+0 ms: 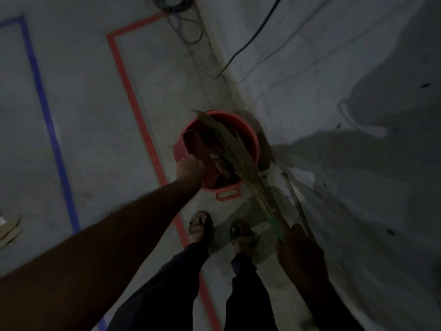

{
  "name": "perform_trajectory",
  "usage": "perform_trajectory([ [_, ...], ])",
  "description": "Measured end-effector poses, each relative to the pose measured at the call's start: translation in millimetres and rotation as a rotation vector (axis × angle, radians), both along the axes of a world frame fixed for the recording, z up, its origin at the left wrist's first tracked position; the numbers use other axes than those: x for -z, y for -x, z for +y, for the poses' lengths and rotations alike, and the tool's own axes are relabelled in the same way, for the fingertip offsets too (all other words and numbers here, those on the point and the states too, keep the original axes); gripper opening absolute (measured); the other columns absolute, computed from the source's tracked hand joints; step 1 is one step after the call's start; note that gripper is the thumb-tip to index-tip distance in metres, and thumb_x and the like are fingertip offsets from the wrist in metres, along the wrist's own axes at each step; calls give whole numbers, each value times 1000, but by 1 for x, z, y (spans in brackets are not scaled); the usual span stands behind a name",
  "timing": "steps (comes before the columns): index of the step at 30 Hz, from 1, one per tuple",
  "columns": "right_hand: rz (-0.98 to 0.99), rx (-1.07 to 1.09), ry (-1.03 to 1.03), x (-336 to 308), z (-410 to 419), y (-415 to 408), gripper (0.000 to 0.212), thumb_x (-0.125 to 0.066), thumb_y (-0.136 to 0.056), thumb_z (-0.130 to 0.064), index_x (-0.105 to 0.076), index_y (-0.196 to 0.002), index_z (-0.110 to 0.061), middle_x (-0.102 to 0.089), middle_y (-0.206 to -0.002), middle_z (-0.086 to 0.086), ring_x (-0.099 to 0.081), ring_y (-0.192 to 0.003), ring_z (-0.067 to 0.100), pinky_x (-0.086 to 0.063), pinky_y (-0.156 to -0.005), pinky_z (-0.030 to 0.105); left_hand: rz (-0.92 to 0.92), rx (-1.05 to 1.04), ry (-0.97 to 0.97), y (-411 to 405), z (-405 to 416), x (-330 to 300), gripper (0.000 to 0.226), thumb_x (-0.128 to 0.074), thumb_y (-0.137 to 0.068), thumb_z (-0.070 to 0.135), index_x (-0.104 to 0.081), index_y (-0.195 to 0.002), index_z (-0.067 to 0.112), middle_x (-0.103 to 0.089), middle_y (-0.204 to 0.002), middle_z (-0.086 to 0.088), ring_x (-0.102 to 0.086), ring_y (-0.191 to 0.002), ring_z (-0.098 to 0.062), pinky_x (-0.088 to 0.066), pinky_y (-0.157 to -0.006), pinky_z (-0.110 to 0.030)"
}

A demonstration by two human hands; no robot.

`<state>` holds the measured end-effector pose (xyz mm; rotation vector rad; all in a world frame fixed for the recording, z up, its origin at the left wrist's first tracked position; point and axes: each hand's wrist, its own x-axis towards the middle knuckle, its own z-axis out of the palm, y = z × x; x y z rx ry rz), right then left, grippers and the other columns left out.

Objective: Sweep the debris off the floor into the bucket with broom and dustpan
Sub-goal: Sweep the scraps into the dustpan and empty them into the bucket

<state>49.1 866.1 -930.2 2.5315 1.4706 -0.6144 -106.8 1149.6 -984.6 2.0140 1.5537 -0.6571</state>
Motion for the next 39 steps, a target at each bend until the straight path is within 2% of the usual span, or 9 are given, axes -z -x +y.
perform_trajectory([
  [2, 9, 29, -17, -8, -20, 0, 45, -51, -90, -44, -74, -111, -12, -60, -72, 7, -57, -51, 20, -25, -48, 18, 67, 60, -80, 10, -8, -12, 32, -41, -101, 8, -61, -126, 6, -58, -125, -17, -63, -108, -32, -52, -79, -35],
  [4, -8, -11, -84, -19, -46, -2, 63, -22, -102, -43, -74, -114, -10, -63, -80, 10, -62, -62, 23, -39, -51, 23, 67, 127, -150, 28, -23, -28, 33, -44, -101, 10, -54, -132, 6, -56, -128, -18, -62, -105, -31, -51, -80, -37],
  [9, 165, -32, -298, -68, -78, -3, 51, -51, -86, -32, -60, -136, -23, -65, -88, 10, -64, -67, 27, -55, -60, 34, 144, 202, -146, 76, -78, -77, 58, -44, -100, 15, -23, -155, 14, -31, -154, -18, -53, -121, -36, -46, -92, -41],
  [14, 285, -150, -379, -103, -65, -9, 54, -57, -92, -30, -50, -145, -24, -64, -81, 3, -58, -54, 19, -51, -45, 32, 39, -45, -234, 119, -140, -119, 48, -48, -96, 13, -37, -142, 16, -38, -143, -18, -61, -100, -40, -49, -76, -44],
  [18, 379, -203, -395, -124, -37, -9, 57, -46, -94, -46, -49, -146, -25, -68, -109, 6, -69, -80, 21, -57, -62, 30, 17, -204, -268, 143, -178, -144, 40, -51, -96, 15, -42, -135, 18, -46, -130, -15, -62, -96, -39, -48, -70, -44],
  [22, 482, -318, -388, -138, -22, -4, 69, -63, -90, -34, -31, -151, -42, -67, -104, 0, -66, -83, 17, -53, -62, 29, -25, -321, -340, 155, -200, -171, 38, -48, -99, 19, -43, -136, 20, -49, -123, -12, -61, -94, -36, -45, -68, -40],
  [29, 505, -413, -392, -156, -16, 19, 74, -66, -86, -28, -34, -150, -44, -52, -145, -4, -61, -113, 16, -51, -81, 24, -28, -444, -446, 193, -215, -198, 33, -49, -99, 17, -44, -131, 20, -50, -119, -12, -62, -92, -34, -43, -68, -39],
  [35, 476, -304, -429, -117, -54, 10, 73, -63, -90, -35, -27, -152, -48, -60, -126, -8, -67, -101, 30, -58, -77, 43, -62, -374, -370, 207, -216, -173, 36, -50, -98, 16, -44, -132, 19, -49, -124, -12, -62, -97, -34, -48, -72, -41],
  [39, 428, -162, -396, -114, -68, 7, 88, -68, -90, -24, -14, -150, -58, -66, -116, 7, -66, -101, 29, -56, -79, 45, -77, -318, -349, 207, -215, -161, 36, -50, -97, 18, -43, -133, 20, -47, -127, -13, -62, -97, -36, -50, -73, -43],
])
